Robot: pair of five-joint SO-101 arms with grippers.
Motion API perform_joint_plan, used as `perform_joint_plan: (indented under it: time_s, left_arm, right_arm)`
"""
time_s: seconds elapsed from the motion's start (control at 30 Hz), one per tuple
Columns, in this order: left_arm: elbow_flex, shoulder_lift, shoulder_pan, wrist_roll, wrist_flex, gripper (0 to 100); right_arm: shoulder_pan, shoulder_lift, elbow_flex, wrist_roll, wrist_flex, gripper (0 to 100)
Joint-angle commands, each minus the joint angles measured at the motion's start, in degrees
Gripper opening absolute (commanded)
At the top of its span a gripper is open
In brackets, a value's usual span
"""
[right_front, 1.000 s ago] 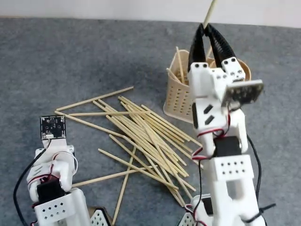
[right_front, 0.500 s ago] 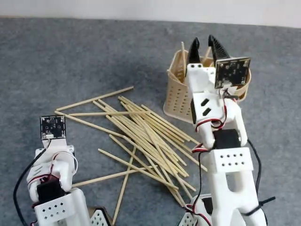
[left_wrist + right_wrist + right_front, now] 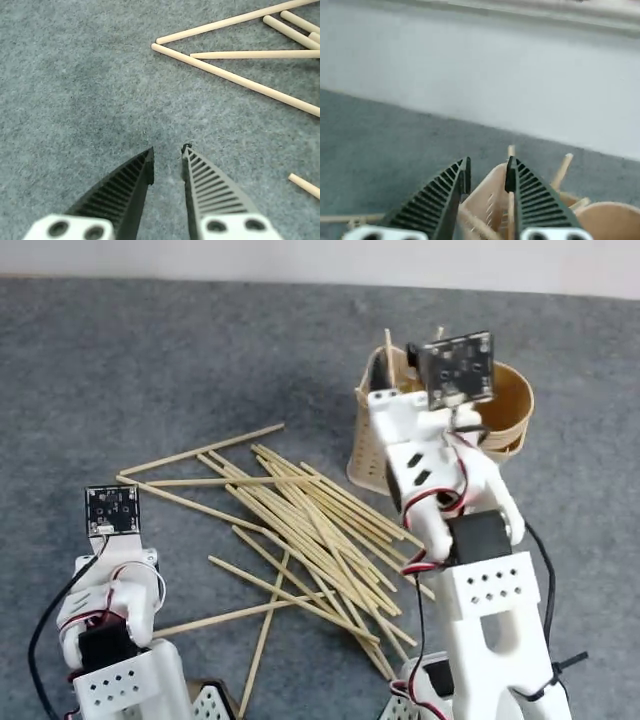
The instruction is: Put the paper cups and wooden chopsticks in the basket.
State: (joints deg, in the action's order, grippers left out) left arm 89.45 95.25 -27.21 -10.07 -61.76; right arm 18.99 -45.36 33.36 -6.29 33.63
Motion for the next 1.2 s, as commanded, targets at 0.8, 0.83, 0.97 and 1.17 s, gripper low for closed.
perform_joint_plan:
  time_s: [0.8, 0.83, 0.97, 1.17]
  left_arm:
    - [-0.84, 0.48, -4.00, 0.53, 2.37, 11]
    - [-0.84, 0.48, -4.00, 0.53, 2.37, 11]
    - [-0.75, 0.48, -4.00, 0.53, 2.29, 11]
    - [-0.57, 0.48, -4.00, 0.53, 2.20, 11]
  right_arm:
    - [36.70, 0.22, 23.08, -0.18, 11.30, 12.7]
    - [36.88, 0.48, 24.84, -0.18, 9.10, 12.7]
    - [36.88, 6.29, 28.88, -0.18, 5.05, 12.7]
    - [36.70, 18.86, 23.25, -0.35, 5.05, 12.7]
